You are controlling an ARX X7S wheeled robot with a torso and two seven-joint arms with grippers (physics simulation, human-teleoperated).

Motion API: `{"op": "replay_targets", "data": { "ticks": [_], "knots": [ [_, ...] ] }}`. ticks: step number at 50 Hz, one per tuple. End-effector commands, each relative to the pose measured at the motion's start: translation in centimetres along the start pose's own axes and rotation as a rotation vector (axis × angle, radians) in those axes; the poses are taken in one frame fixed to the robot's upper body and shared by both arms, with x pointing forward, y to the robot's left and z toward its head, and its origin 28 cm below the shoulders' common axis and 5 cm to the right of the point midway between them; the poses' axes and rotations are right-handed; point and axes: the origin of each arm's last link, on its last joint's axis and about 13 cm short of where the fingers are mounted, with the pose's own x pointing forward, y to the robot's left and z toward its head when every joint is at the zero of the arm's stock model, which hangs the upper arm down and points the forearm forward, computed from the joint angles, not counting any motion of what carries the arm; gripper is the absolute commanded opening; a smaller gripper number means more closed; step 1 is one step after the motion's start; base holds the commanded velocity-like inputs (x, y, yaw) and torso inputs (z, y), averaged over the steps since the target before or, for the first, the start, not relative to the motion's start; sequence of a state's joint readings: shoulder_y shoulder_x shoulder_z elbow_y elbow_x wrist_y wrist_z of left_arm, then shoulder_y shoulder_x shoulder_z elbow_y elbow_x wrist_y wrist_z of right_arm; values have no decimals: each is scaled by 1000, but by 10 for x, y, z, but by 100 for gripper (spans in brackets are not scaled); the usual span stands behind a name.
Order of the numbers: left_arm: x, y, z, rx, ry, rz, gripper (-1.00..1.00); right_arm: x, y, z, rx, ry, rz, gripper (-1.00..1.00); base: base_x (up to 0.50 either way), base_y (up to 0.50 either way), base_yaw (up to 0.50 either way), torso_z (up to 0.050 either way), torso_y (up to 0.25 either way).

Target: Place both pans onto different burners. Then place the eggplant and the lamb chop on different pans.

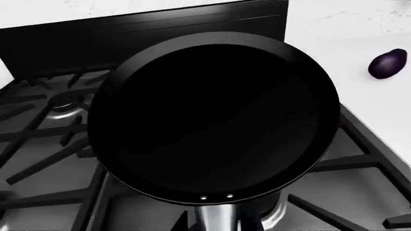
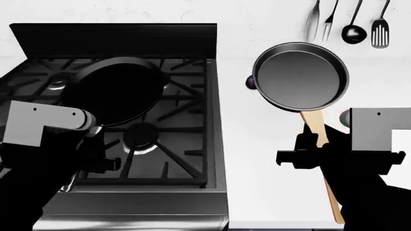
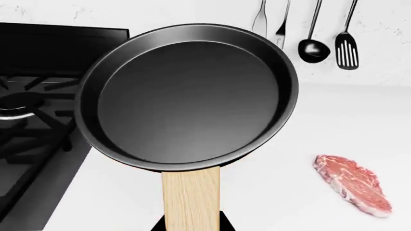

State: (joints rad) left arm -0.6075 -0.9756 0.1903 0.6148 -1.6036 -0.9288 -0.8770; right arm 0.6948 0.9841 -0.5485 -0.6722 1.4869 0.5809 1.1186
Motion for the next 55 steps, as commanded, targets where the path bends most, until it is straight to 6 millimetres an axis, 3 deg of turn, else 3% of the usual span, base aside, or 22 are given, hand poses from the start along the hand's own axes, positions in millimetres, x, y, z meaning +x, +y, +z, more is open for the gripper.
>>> {"op": "replay_targets", "data": {
  "ticks": [1, 55],
  "knots": [
    [0, 7, 16, -6, -106, 88, -100, 4, -3, 13, 6, -90, -40, -100, 0, 352, 0, 10, 0],
    [4, 8, 16, -9, -115, 91, -100, 5, -4, 8, 17, -83, -34, -100, 0, 362, 0, 1, 4]
  ]
}}
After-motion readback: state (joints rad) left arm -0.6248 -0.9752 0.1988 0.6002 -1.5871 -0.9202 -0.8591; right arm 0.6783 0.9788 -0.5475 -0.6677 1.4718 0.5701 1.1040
